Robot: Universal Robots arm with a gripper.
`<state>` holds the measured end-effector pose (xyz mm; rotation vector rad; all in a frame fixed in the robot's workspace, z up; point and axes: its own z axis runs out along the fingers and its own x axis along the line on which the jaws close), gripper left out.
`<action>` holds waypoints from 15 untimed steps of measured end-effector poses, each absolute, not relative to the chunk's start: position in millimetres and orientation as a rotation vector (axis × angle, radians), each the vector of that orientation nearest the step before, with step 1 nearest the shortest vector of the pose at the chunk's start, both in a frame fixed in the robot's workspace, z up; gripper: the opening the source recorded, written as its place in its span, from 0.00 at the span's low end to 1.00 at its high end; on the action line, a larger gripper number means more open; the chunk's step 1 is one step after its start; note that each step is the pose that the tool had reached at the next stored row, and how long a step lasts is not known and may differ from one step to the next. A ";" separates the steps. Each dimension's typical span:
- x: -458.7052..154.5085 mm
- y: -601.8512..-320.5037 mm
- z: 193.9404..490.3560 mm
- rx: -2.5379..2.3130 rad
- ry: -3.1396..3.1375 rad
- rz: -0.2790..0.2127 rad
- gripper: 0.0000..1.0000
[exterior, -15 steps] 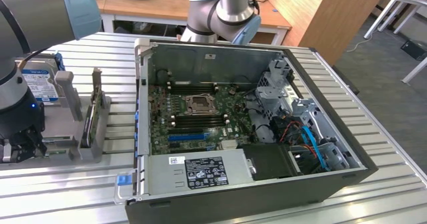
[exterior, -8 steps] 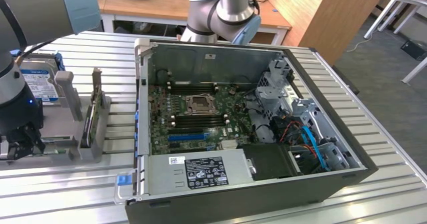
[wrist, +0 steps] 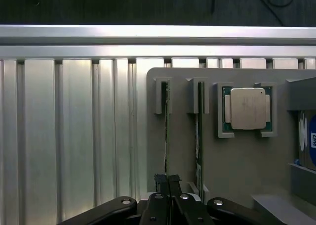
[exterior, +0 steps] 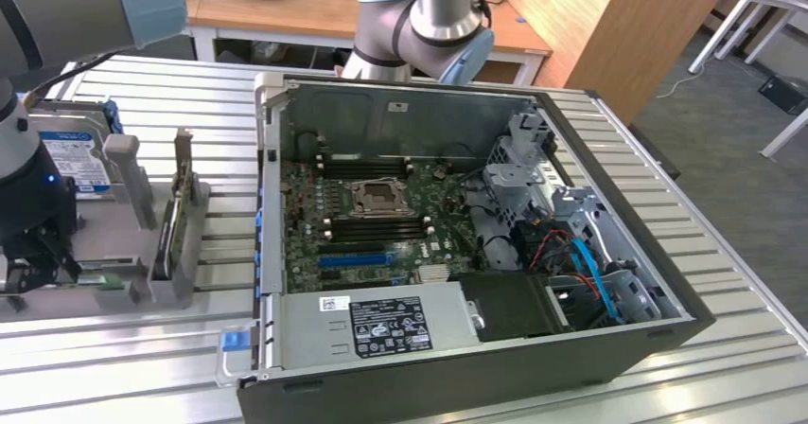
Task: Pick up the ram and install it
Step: 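Pick up the ram and move it above insertion slot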
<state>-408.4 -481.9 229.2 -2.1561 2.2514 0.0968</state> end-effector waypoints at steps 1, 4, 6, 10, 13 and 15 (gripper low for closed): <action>-408.4 -481.9 231.2 -2.156 2.251 0.097 0.12; -408.4 -481.9 237.2 -2.156 2.251 0.097 0.12; -408.4 -481.9 242.1 -2.156 2.251 0.097 0.12; -408.3 -481.9 252.8 -2.156 2.251 0.097 0.12; -408.3 -481.9 261.3 -2.156 2.251 0.097 0.12; -408.2 -481.9 266.4 -2.156 2.251 0.097 0.12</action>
